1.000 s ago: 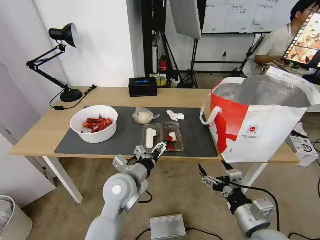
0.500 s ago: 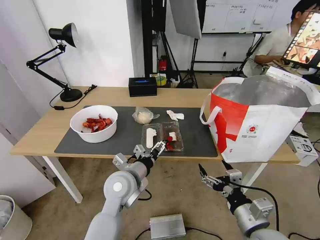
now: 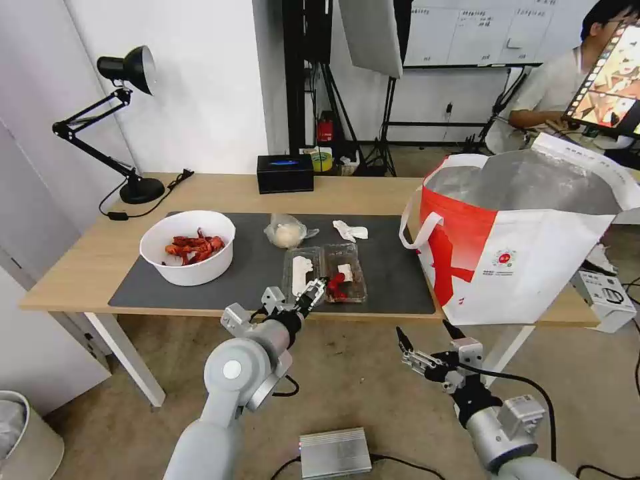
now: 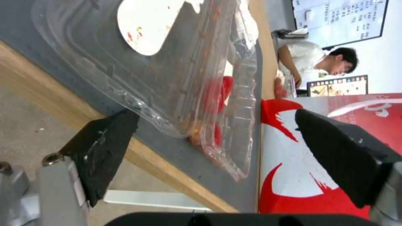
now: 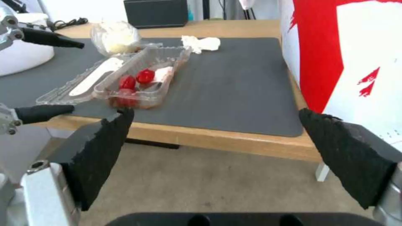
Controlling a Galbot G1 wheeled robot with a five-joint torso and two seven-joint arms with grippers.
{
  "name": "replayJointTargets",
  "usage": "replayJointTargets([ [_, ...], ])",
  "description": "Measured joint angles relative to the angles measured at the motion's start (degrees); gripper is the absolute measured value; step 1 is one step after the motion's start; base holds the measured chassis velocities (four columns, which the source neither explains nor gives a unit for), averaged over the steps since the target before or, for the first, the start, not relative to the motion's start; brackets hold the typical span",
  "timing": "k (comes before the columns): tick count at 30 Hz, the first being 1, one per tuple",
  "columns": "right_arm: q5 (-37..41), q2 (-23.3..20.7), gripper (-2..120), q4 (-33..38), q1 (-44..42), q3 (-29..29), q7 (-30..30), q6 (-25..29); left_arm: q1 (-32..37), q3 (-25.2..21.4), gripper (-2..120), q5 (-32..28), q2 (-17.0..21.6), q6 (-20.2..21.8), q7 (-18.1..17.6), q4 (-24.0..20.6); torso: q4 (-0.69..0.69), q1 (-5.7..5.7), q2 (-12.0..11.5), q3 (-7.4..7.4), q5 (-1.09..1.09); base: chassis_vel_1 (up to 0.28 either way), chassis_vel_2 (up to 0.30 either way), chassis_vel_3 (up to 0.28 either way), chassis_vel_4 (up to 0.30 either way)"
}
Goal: Pick up the trash from the table and place it into the takeout bag.
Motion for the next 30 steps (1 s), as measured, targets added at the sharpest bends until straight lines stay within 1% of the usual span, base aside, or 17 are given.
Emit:
replayJointTargets([
  [6, -0.01, -0.07, 100, 0.0, -0.08, 0.02, 0.0, 0.03, 0.13, 0.02, 100, 0.0, -0.45, -0.61, -0.25, -0.06, 0.0, 0.0, 0.0, 0.0, 0.0, 0.0, 0.0, 0.0, 0.0],
  [14, -0.2, -0.08, 100, 0.55, -0.54, 0.12, -0.08, 0.08, 0.64, -0.22, 100, -0.88, -0.6, -0.68, -0.52, -1.32, 0.01, 0.0, 0.0, 0.01, 0.0, 0.0, 0.0, 0.0, 0.0],
  [30, -0.27, 0.23, 100, -0.25, 0.01, -0.48, -0.15, 0.3, 0.71, -0.53, 100, -1.07, -1.12, -2.1, -0.41, -1.52, 0.0, 0.0, 0.0, 0.0, 0.0, 0.0, 0.0, 0.0, 0.0],
])
